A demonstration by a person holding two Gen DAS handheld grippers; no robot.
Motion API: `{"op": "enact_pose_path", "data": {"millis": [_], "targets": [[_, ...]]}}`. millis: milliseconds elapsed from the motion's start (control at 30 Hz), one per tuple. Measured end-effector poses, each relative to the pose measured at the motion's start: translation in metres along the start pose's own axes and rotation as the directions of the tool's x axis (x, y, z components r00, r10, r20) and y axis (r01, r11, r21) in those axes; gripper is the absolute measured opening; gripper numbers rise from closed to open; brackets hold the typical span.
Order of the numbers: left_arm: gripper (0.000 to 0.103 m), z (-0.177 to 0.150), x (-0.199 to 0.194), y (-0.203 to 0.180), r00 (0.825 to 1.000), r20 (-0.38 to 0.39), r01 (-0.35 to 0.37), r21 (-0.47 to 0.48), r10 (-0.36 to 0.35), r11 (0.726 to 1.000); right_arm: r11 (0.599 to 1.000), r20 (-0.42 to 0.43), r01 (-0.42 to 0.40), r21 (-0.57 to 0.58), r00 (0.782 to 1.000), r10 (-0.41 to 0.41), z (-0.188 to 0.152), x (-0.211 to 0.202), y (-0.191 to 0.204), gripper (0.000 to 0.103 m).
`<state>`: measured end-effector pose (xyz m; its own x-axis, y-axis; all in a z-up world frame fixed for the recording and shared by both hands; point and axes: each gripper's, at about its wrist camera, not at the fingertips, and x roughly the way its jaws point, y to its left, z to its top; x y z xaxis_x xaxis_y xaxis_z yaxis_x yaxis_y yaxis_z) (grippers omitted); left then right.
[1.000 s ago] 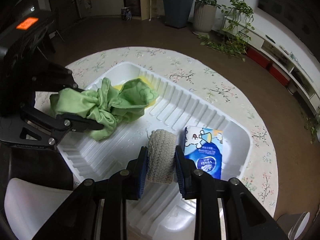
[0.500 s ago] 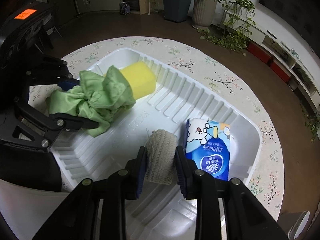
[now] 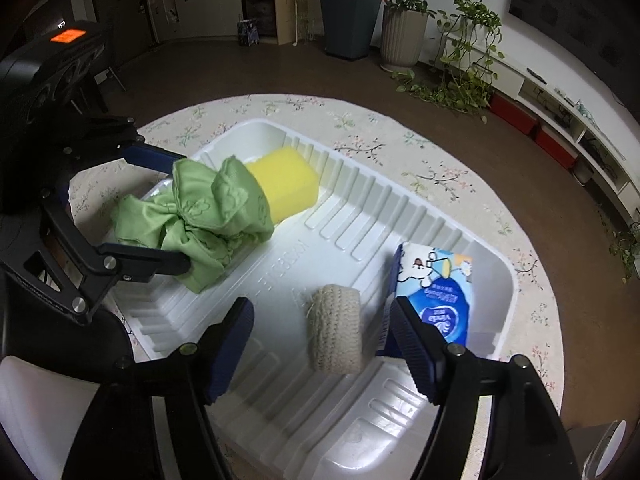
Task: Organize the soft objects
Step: 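Lower the green cloth into the tray while the right tool releases the knitted pad, then move both tools back to the pile of soft items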
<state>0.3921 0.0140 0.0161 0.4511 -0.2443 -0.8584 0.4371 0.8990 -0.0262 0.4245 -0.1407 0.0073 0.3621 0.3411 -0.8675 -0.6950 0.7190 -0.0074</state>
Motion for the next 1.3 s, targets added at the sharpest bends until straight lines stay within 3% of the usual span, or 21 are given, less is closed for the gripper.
{"op": "enact_pose_path", "data": {"millis": [167, 233, 333, 400, 567, 800, 1000, 1300], "targets": [[0.092, 0.000, -0.010, 0.006, 0.999, 0.050, -0.001, -0.031, 0.003, 1.000, 1.000, 0.031, 0.017, 0.006, 0.999, -0.017, 0.001, -0.009, -0.003, 0.074], [0.099, 0.000, -0.018, 0.011, 0.996, 0.085, -0.011, -0.051, 0.015, 0.999, 1.000, 0.050, 0.015, 0.015, 0.999, -0.015, 0.001, -0.014, -0.006, 0.077], [0.103, -0.001, -0.029, 0.018, 0.991, 0.124, -0.040, -0.079, 0.050, 0.996, 0.999, 0.083, 0.023, 0.030, 0.996, -0.026, 0.002, -0.022, -0.010, 0.089], [0.103, -0.002, -0.036, 0.024, 0.987, 0.145, -0.057, -0.104, 0.072, 0.993, 0.999, 0.101, 0.027, 0.041, 0.994, -0.031, 0.001, -0.029, -0.014, 0.103], [0.103, -0.006, -0.049, 0.033, 0.977, 0.180, -0.083, -0.157, 0.111, 0.984, 0.994, 0.143, 0.067, 0.088, 0.987, -0.080, -0.002, -0.045, -0.024, 0.103], [0.103, -0.015, -0.065, 0.024, 0.971, 0.219, -0.065, -0.167, 0.101, 0.984, 0.983, 0.186, 0.120, 0.141, 0.972, -0.145, -0.011, -0.071, -0.030, 0.103], [0.103, -0.036, -0.091, 0.007, 0.940, 0.330, -0.039, -0.149, 0.087, 0.988, 0.967, 0.239, 0.126, 0.223, 0.954, -0.180, -0.035, -0.102, -0.038, 0.103], [0.103, -0.081, -0.139, -0.018, 0.908, 0.393, -0.065, -0.211, 0.145, 0.975, 0.939, 0.320, 0.111, 0.324, 0.921, -0.220, -0.093, -0.153, -0.032, 0.103]]}}
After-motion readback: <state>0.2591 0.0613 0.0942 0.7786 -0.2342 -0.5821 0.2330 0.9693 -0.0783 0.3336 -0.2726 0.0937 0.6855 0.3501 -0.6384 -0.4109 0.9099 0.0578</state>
